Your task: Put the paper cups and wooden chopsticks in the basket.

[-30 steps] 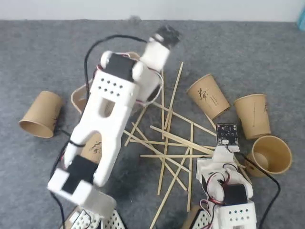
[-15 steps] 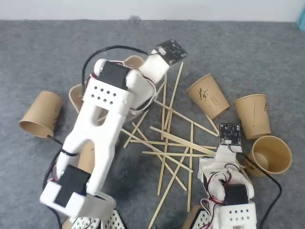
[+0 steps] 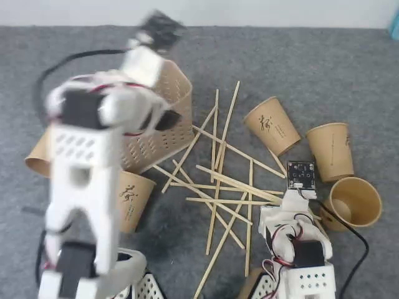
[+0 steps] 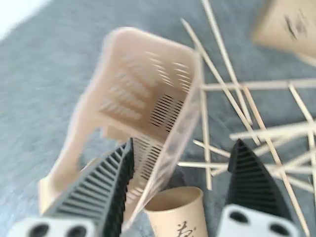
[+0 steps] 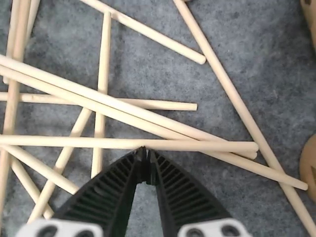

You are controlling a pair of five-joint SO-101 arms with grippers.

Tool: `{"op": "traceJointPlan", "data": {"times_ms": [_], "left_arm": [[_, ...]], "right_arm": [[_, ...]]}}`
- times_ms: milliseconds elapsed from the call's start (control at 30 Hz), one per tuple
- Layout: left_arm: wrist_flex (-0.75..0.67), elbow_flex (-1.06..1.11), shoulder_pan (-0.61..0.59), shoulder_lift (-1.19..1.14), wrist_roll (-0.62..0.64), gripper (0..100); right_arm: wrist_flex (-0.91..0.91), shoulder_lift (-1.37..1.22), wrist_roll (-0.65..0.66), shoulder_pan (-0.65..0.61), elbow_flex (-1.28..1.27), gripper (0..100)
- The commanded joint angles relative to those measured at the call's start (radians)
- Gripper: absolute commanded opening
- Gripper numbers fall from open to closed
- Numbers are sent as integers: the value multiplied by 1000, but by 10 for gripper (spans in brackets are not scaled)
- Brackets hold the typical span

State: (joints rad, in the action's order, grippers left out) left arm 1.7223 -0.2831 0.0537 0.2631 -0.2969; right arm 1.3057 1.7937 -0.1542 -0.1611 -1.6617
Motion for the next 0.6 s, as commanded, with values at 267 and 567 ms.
{"op": "traceJointPlan", "data": {"times_ms": [267, 567], "left_arm": [[28, 303, -453, 434, 259, 284], [-310, 542, -479, 195, 416, 284]], "right_arm": [[2, 19, -3, 12, -20, 6], [2, 19, -3, 12, -20, 6]]}}
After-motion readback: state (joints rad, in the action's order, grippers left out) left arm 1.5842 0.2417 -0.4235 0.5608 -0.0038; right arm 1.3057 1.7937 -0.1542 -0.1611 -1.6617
